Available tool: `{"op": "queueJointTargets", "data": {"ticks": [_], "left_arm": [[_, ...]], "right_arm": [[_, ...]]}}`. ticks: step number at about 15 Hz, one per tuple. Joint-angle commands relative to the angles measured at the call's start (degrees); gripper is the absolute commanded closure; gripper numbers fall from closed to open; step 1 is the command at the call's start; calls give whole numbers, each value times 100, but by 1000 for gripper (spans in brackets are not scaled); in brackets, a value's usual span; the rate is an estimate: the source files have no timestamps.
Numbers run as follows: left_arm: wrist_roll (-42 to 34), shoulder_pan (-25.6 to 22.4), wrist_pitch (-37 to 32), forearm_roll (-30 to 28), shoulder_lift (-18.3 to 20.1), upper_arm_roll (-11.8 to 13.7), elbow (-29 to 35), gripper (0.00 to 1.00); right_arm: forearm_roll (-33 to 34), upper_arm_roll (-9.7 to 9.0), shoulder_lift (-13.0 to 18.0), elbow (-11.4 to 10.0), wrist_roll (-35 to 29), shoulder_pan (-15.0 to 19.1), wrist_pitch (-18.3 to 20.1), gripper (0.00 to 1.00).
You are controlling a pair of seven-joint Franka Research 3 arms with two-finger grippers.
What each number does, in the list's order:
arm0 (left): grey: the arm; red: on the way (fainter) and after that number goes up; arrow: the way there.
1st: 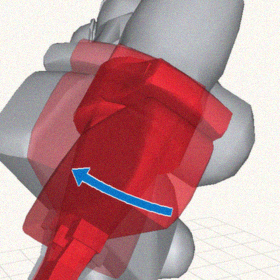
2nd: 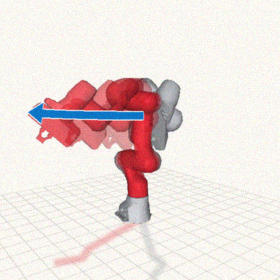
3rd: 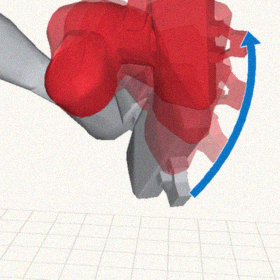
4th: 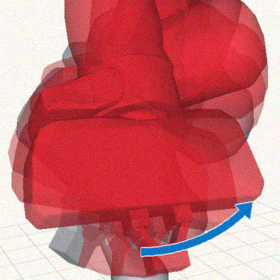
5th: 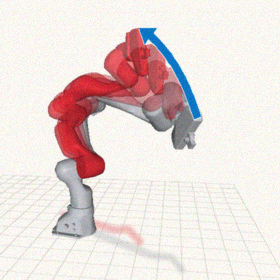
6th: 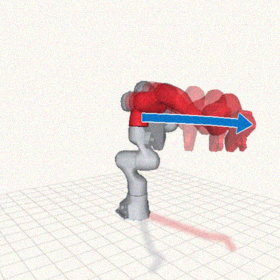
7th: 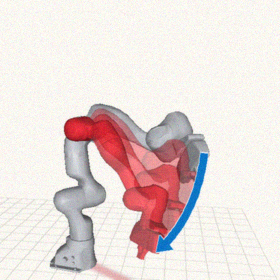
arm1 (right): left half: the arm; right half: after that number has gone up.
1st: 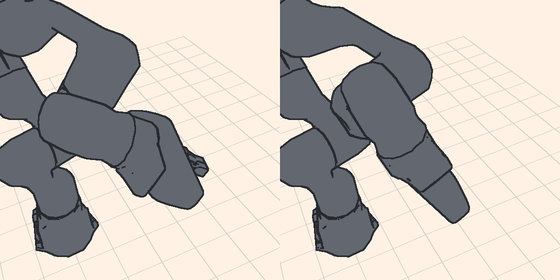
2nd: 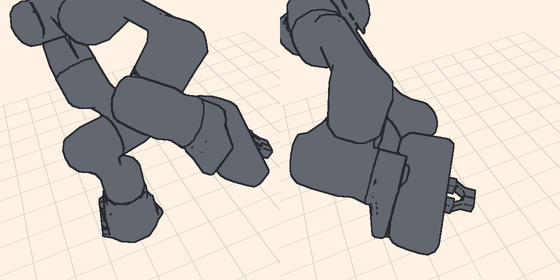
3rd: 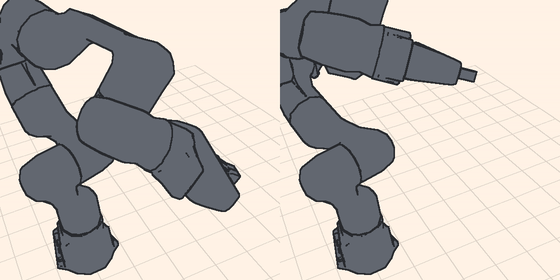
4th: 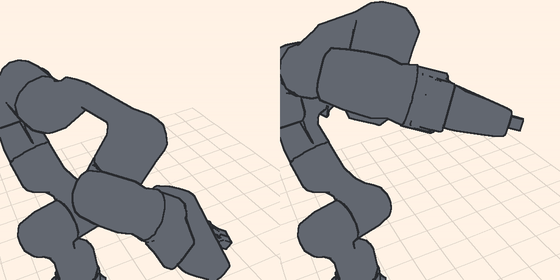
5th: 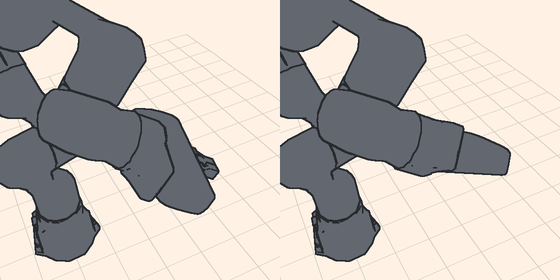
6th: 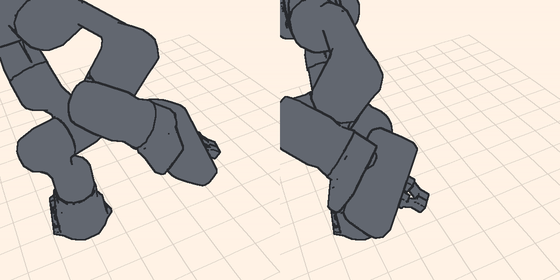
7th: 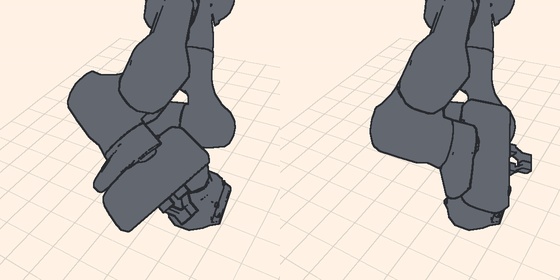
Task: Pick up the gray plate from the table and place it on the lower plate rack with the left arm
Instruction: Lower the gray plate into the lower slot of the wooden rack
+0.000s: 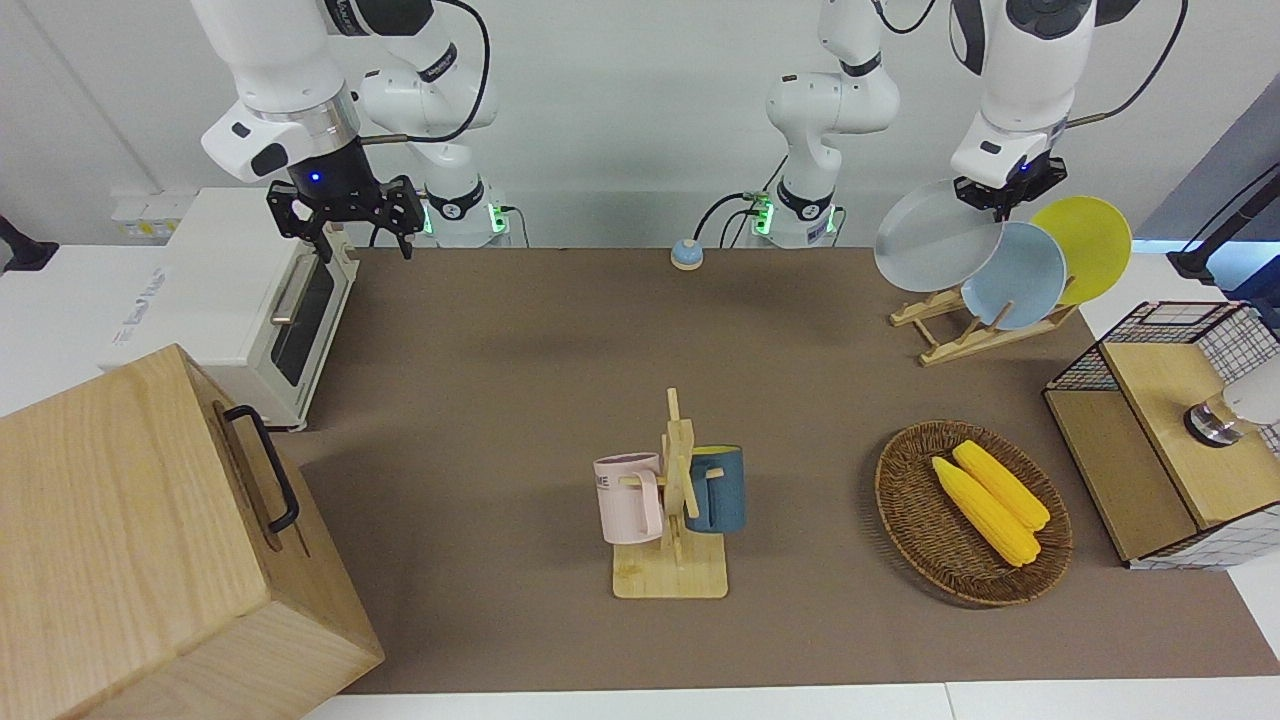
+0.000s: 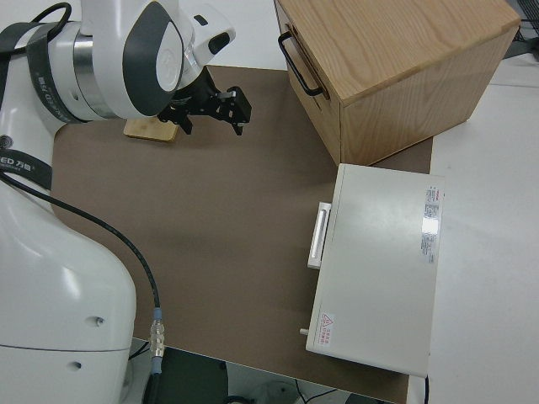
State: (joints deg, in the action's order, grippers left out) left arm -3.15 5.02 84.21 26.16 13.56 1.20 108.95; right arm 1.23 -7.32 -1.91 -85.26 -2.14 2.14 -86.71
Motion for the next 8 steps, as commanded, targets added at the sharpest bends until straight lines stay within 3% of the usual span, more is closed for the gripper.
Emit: {"op": "queueJointTargets", "data": {"ticks": [1,8], "left_arm": [[682,69,-335,748,42,-348,-14,1000],[974,16,-116,1032,-55,-366,170,1000]], "right_arm": [[18,-121,-55,115,-76,129,93,17],[18,-121,-55,124,-76,129,93,17]]}}
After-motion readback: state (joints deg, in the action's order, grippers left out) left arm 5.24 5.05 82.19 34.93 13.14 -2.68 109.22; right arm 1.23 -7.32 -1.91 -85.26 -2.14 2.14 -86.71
